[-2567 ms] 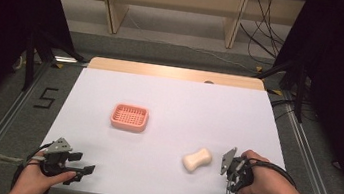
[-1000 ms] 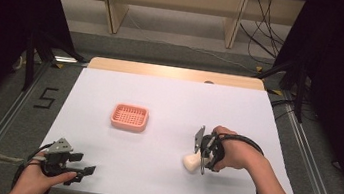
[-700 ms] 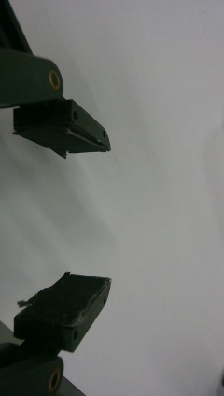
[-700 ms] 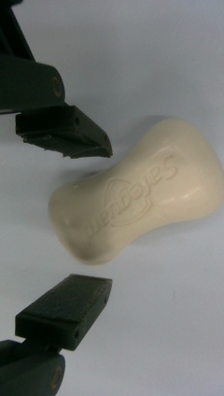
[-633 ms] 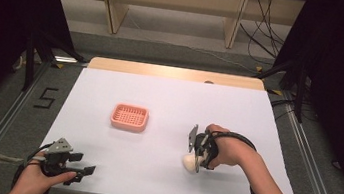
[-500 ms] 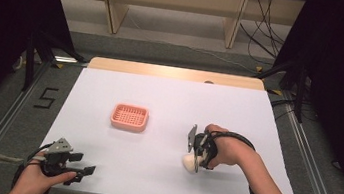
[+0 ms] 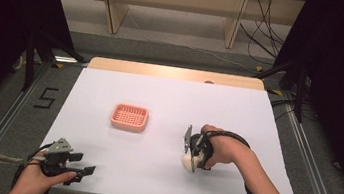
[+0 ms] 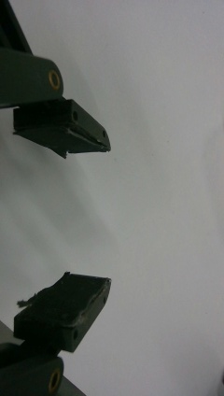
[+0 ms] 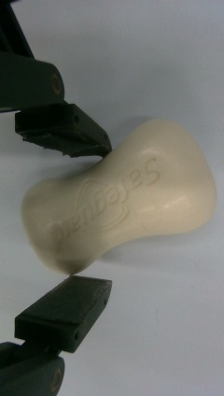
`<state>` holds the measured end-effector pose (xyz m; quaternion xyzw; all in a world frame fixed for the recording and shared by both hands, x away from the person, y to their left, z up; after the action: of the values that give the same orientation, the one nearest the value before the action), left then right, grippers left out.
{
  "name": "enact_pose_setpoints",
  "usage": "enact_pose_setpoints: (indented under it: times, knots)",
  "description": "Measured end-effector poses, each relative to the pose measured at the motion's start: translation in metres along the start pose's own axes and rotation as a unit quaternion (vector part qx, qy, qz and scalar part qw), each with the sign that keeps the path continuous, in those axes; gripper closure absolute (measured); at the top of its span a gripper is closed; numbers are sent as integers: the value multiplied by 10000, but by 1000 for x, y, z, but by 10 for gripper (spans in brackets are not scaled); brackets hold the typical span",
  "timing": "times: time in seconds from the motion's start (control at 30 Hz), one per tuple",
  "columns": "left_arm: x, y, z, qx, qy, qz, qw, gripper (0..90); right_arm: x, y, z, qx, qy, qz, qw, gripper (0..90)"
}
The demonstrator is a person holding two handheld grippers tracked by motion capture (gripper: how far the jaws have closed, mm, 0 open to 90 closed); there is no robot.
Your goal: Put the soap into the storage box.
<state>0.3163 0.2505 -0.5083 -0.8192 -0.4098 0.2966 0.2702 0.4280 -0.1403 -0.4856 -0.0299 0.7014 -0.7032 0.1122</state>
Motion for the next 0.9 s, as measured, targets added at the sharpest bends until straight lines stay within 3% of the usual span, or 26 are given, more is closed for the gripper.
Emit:
enact_pose_setpoints:
  times: [0.1,0.17,0.2,0.23,0.3,0.47,0.5,0.6,0.63,0.67,0.77,0.9]
  knots:
    - [0,0,0,-7,3,1,10000,283,2,1,-3,-18,128,-53,9999,305]
    - [0,0,0,3,3,-7,10000,283,-1,2,-3,52,-106,-45,9999,307]
    - [0,0,0,3,3,-7,10000,283,-1,2,-3,52,-106,-45,9999,307]
    - [0,0,0,-1,1,-5,10000,283,2,4,-5,7,117,-110,9999,312]
    - [0,0,0,-5,3,-4,10000,283,3,5,-4,-1,225,-186,9996,314]
    - [0,0,0,2,-8,7,10000,283,3,7,-5,-74,194,-241,9995,370]
    - [-1,0,0,-10,-19,24,10000,283,3,8,-5,-90,301,-383,9988,384]
    - [-1,0,0,-16,-24,43,10000,283,2,9,-4,-59,195,-306,9993,432]
    - [-1,0,0,-16,-28,46,10000,283,2,9,-5,-58,248,-326,9991,442]
    - [0,0,0,2,-8,42,10000,283,4,9,-5,-77,498,-459,9977,462]
    - [0,0,0,2,0,17,10000,283,3,9,-5,-85,554,-416,9976,488]
    - [0,0,0,1,-1,10,10000,283,2,8,-5,-148,833,-432,9955,498]
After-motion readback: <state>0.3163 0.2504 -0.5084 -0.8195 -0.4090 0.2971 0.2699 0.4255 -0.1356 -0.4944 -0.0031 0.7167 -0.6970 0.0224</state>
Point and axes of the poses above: each handheld gripper's, and its own axes: y roughly forward along the jaws, z roughly out of its underside, x roughly to its left, the point moved 4 cm from there along y, roughly forward along the jaws, and after that the axes turned 7 degrees about -y, right-handed, at the moved point
